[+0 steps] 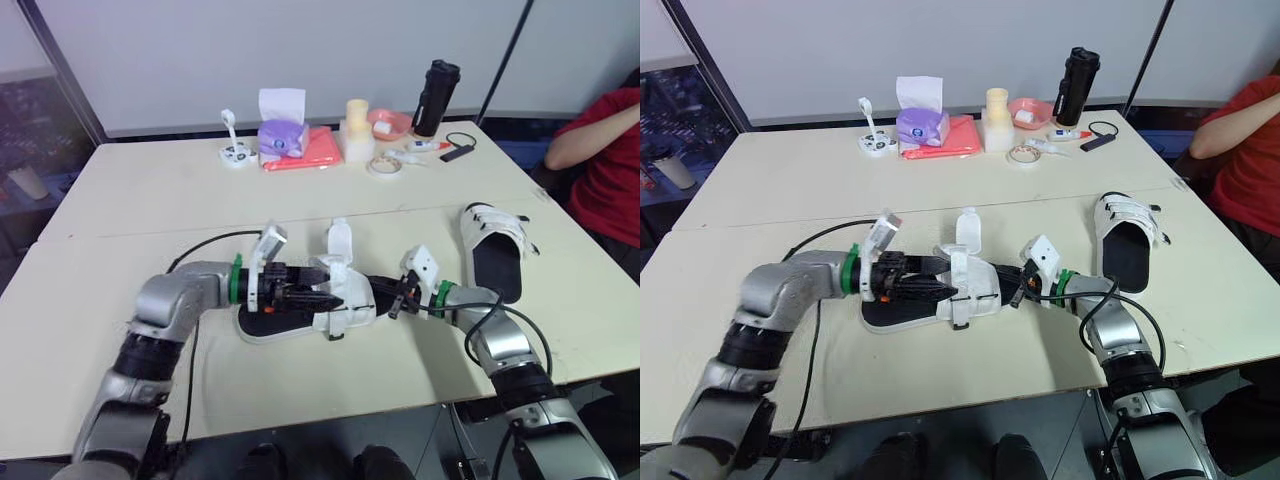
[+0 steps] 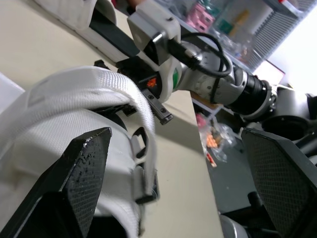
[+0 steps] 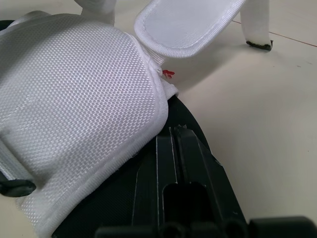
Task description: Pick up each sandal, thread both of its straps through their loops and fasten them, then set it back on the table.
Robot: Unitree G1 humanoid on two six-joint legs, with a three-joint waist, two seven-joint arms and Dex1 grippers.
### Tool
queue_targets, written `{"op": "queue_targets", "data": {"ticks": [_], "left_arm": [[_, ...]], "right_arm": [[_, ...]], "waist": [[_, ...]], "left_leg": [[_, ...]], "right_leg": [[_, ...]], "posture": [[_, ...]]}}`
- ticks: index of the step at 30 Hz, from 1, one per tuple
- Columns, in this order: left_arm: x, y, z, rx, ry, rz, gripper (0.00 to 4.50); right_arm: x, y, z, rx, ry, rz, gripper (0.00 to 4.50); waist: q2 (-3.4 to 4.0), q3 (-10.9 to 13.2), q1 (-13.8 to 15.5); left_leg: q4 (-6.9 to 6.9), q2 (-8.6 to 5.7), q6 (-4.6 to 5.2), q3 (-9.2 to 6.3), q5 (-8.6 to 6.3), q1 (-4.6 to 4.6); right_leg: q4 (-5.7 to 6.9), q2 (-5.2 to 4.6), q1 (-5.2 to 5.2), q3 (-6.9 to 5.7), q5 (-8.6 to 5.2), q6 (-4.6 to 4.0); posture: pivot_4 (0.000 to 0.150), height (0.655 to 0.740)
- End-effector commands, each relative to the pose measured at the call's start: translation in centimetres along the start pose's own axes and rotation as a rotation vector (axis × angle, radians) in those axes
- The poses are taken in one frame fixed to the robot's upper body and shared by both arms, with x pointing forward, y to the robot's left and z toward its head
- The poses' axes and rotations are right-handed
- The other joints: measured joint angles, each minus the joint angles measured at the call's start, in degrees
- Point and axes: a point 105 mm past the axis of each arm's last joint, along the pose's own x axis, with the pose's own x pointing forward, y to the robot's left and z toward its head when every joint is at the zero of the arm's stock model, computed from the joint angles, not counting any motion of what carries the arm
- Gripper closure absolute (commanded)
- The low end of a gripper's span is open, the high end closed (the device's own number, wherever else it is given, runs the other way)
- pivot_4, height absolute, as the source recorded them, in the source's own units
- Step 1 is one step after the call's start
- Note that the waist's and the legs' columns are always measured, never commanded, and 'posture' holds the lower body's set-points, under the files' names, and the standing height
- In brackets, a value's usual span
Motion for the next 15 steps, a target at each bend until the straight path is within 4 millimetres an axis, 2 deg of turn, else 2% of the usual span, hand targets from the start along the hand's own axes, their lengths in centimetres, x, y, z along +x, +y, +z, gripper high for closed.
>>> {"op": "queue_targets", "data": {"ticks": [1, 3, 8, 15], "left_arm": [[-0.6, -2.6, -0.6, 0.037, 0.041, -0.028, 0.04], [-0.8, -3.0, -1.8, 0.044, 0.081, -0.015, 0.04], [-0.1, -0.6, -4.0, 0.109, 0.146, 0.112, 0.04], [1.1, -0.2, -4.8, 0.114, 0.149, 0.102, 0.04]], "right_arm": [[0.3, 1.3, -3.5, 0.067, 0.116, 0.032, 4.5], [0.5, 1.4, -3.5, 0.066, 0.117, 0.041, 4.5], [0.9, 1.4, -3.4, 0.061, 0.117, 0.054, 4.5], [1.0, 1.2, -3.2, 0.054, 0.116, 0.057, 4.5]], "waist": [[0.0, 0.0, 0.0], [0.0, 0.0, 0.1], [-0.03, 0.0, 0.1], [-0.08, -0.1, 0.0]], "left_leg": [[-0.02, 0.0, 0.0, 0.0, 0.0, 0.02], [-0.07, 0.01, 0.0, 0.02, 0.0, 0.07], [-0.16, 0.0, -0.01, 0.03, -0.01, 0.34], [-0.61, 0.04, -0.02, 0.21, 0.0, 0.6]], "right_leg": [[-0.03, 0.0, 0.01, 0.0, 0.0, 0.0], [-0.07, 0.0, 0.05, 0.01, 0.0, -0.01], [-0.41, 0.0, 0.39, -0.01, 0.05, -0.11], [-0.57, 0.01, 0.4, 0.12, 0.07, -0.14]], "posture": [[0.15, 0.74], [0.15, 0.74], [0.15, 0.74], [0.15, 0.74]]}}
